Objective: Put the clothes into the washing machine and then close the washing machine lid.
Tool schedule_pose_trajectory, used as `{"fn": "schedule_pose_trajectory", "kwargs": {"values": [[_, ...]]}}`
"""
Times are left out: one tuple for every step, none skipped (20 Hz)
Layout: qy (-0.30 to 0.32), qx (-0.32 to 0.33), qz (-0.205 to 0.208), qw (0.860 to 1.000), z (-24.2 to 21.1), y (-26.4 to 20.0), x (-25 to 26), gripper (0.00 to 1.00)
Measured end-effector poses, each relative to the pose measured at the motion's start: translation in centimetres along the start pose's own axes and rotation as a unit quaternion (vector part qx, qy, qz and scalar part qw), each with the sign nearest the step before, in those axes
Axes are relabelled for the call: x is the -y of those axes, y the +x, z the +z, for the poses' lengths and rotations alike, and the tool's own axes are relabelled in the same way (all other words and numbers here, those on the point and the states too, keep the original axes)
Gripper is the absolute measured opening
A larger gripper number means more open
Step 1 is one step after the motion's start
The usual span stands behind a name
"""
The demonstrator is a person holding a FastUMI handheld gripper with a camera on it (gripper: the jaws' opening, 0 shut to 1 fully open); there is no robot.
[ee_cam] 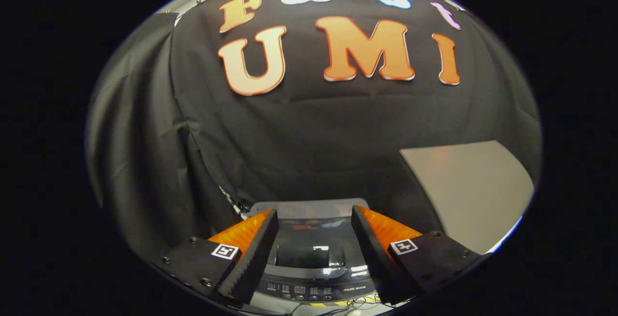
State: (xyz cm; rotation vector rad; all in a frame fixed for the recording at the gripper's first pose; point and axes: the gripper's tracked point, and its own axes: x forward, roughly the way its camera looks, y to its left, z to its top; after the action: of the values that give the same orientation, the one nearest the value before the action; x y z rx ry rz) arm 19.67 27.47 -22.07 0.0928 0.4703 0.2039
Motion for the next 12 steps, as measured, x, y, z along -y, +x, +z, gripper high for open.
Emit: {"fn": "schedule_pose_trajectory", "kwargs": {"values": [[0.0,0.014,-0.005,1.0,1.4,-1.3,1.0,0.98],[-0.001,0.026,-0.012,1.0,2.7,-2.8,2.3,0.98],[0.0,0.038,-0.017,0.999,4.0,-4.1,3.3,0.98],[-0.001,0.051,-0.024,0.998,5.1,-5.3,4.7,0.98],[-0.004,0.064,-0.032,0.997,6.2,-6.6,6.0,0.98],[-0.008,0.076,-0.04,0.996,7.5,-8.0,7.2,0.98],[-0.009,0.086,-0.047,0.995,8.5,-9.4,8.4,0.98],[-0.012,0.097,-0.054,0.994,9.6,-11.1,9.7,0.98],[-0.014,0.109,-0.062,0.992,10.6,-12.5,10.9,0.98],[-0.018,0.12,-0.065,0.99,11.4,-14.0,11.8,0.98],[-0.021,0.132,-0.069,0.989,12.3,-15.5,12.7,0.98],[-0.025,0.143,-0.071,0.987,12.8,-16.7,13.5,0.98]]}}
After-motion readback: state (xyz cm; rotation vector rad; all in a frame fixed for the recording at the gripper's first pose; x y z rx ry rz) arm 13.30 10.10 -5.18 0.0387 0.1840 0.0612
